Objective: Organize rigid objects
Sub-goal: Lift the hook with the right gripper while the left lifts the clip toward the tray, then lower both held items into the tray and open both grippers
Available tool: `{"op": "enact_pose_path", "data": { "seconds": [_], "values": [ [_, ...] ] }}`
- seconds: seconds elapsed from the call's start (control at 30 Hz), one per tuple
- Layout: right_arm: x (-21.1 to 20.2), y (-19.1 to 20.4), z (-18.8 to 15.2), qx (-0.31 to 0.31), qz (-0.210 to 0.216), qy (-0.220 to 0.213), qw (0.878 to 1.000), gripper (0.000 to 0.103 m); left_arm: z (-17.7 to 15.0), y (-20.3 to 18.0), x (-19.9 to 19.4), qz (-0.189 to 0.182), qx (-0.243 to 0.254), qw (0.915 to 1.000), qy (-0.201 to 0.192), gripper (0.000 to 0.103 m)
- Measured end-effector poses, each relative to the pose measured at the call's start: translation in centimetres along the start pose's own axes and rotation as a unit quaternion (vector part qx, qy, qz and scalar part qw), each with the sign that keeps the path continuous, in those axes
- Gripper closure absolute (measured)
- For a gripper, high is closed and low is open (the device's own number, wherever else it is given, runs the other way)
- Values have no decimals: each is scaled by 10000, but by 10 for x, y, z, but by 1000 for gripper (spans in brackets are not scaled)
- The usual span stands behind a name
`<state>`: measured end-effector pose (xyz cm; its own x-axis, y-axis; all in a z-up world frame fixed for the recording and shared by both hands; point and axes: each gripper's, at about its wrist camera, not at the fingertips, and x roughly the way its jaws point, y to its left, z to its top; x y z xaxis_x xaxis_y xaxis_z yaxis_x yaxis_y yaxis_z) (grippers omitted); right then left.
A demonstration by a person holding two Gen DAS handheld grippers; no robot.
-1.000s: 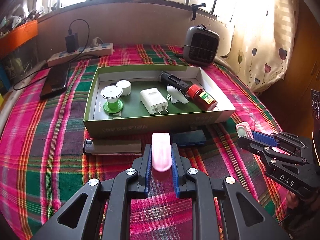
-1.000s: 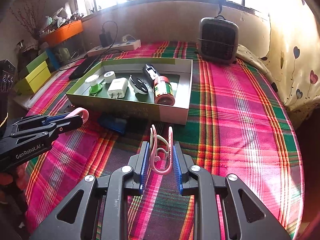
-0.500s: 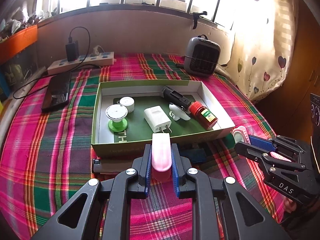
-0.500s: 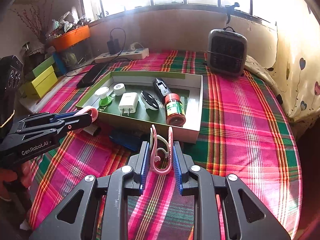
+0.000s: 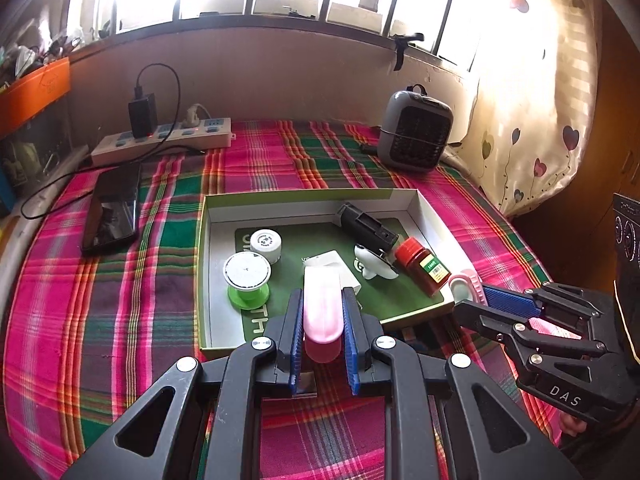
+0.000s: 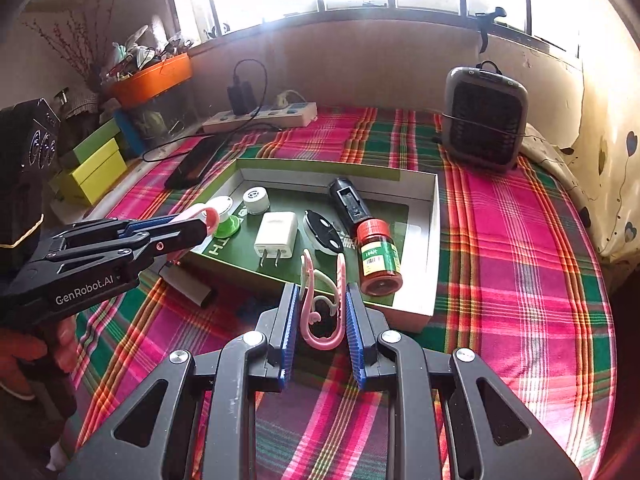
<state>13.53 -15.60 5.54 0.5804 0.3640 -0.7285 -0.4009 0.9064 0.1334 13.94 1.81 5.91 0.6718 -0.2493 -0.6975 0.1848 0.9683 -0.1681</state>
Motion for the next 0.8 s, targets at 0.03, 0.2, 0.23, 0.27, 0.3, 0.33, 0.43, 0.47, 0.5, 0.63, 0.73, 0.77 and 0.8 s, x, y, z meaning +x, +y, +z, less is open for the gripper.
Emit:
{"op": "enact_pose_path", "data": {
  "seconds": [0.03,0.2,0.23,0.27,0.3,0.33,0.43,0.47,0.5,0.63,0.73,0.77,0.8],
  "values": [
    [2,0,2,8,40,6,10000,79,2,1,1,-16,-4,10000,-4,86],
    [13,3,10,-78,140,87,9998,79,11,4,11,-33,18,10000,4,86],
    [15,3,11,-86,159,103,9998,79,12,4,13,-43,33,10000,13,86],
    [17,3,12,-93,174,119,9997,79,14,4,15,-55,49,10000,13,86],
    [19,3,13,-97,202,139,9997,79,15,5,17,-67,43,10000,18,86],
    [21,3,14,-86,225,156,9996,79,17,5,19,-85,30,10000,25,86],
    [28,2,18,-84,264,207,9994,79,22,6,25,-133,18,9999,25,86],
    [31,2,19,-97,284,223,9993,79,23,6,27,-161,21,9999,32,86],
    [33,3,20,-121,299,241,9992,79,24,7,30,-182,3,9998,46,86],
    [42,2,24,-131,368,328,9987,79,30,9,41,-203,-21,9998,87,86],
    [49,2,26,-165,363,380,9985,79,33,9,47,-220,22,9997,130,86],
    [51,1,27,-173,356,391,9985,79,33,9,50,-223,29,9996,153,86],
    [52,1,27,-182,350,401,9984,79,34,10,53,-230,34,9996,177,86]
  ]
}}
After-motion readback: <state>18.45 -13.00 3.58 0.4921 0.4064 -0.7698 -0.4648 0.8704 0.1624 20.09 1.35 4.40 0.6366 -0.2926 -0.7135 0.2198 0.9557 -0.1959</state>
